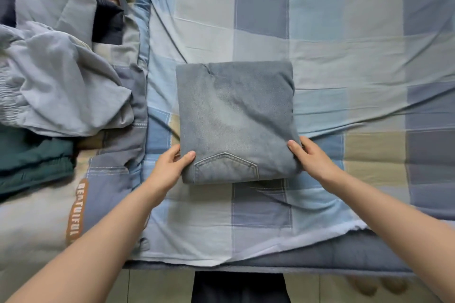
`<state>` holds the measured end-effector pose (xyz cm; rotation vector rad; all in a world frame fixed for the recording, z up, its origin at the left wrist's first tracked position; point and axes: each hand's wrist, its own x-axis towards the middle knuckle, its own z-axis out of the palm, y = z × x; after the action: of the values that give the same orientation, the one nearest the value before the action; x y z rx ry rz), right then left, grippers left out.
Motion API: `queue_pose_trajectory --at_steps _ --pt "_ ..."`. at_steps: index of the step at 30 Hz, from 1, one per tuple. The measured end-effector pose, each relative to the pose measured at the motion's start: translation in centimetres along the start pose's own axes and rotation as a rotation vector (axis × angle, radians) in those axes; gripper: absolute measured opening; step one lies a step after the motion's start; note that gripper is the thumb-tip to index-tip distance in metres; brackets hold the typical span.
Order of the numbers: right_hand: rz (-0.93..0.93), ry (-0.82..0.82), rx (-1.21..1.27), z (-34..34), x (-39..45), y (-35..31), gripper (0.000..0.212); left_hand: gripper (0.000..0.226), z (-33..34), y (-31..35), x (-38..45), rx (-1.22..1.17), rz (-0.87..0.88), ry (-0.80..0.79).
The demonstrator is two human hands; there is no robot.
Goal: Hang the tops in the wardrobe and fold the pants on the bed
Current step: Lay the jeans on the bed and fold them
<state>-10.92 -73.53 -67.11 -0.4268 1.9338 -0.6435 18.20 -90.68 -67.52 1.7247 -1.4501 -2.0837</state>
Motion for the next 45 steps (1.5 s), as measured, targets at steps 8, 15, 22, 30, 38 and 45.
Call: queue_pose_trajectory --at_steps 8,15,22,30,38,45 --pt "0.099 0.056 0.042 2.0 -0.3 0.1 0.033 0.032 2.1 0.1 0.5 0.087 -0.140 0.128" --pt "0.152 0.203 0.060 3.4 0.6 -0.8 0.061 0.043 4.8 0.2 1.0 0.017 -0.127 0.375" --pt "0.413 -0.040 0.257 0.3 -2.0 -0.7 0.054 0.055 6.7 0.9 -2.9 -0.070 -0.231 0.548" --pt "0.497 -0.253 0.406 -2.7 -10.9 -1.0 0.045 0.025 7.1 5.2 -13.4 -0.158 -0.100 0.466" --pt "0.268 0.004 0.263 -1.9 -24.6 -3.7 0.024 0.021 5.6 10.8 -23.5 0.065 0.150 0.421" --pt "0.064 0.488 0.191 -1.4 -38.2 -10.8 0.025 0.040 4.1 17.4 -31.1 0.223 0.435 0.407"
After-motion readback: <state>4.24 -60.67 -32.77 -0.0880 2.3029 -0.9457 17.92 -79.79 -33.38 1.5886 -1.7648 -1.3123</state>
